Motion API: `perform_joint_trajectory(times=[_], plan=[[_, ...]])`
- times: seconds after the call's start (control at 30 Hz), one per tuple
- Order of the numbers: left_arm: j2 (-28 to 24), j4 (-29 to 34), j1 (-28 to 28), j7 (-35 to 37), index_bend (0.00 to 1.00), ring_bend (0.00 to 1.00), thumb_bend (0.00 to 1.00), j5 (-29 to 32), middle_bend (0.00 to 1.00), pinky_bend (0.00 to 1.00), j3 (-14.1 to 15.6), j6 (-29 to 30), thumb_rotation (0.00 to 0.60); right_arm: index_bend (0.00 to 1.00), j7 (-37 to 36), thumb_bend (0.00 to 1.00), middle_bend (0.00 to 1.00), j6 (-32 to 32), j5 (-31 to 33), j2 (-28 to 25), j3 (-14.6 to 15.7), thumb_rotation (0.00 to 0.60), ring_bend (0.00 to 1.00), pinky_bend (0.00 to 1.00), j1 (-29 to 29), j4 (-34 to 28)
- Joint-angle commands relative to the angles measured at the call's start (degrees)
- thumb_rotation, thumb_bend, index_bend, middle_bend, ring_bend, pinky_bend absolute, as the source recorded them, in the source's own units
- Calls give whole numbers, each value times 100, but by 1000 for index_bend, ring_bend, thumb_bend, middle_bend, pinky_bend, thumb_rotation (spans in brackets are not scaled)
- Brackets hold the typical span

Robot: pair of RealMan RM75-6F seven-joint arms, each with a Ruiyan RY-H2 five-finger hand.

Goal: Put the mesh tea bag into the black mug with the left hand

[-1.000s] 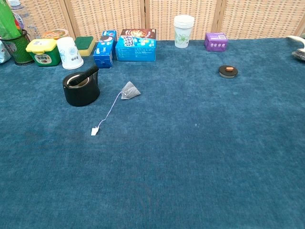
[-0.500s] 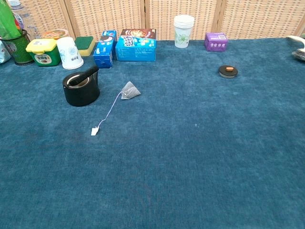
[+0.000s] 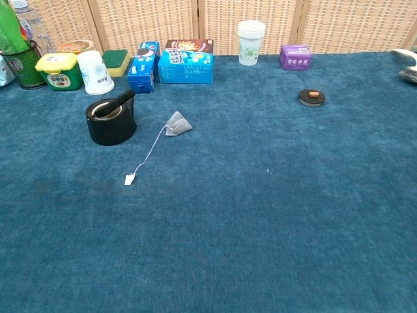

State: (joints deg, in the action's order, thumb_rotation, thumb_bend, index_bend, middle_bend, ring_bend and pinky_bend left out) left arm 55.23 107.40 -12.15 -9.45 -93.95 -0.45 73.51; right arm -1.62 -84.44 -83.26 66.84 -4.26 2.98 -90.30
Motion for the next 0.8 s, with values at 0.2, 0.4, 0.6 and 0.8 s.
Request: perform_joint_trajectory(times=[0.2, 0.4, 0.6, 0.8], plan=[[95, -412, -830, 130, 289, 887, 415, -232, 983, 816, -82, -980, 600, 88, 134, 31, 130, 90, 104, -21, -19, 600, 250, 193, 24, -75], [179, -647, -1406, 177, 360, 936, 447, -349, 1000, 844, -98, -1660, 600, 89, 234, 31, 132, 146, 190, -24, -34, 600, 265, 210, 36, -134], [376, -951, -1799, 207, 390, 945, 459, -469, 1000, 846, -65, -2056, 600, 89, 314, 31, 134, 145, 241, -12, -47, 600, 273, 211, 30, -171], [722, -1334, -2131, 356, 391, 947, 398, -556, 1000, 848, -25, -2270, 600, 89, 362, 31, 134, 172, 329, -24, -72, 600, 276, 211, 28, -204]])
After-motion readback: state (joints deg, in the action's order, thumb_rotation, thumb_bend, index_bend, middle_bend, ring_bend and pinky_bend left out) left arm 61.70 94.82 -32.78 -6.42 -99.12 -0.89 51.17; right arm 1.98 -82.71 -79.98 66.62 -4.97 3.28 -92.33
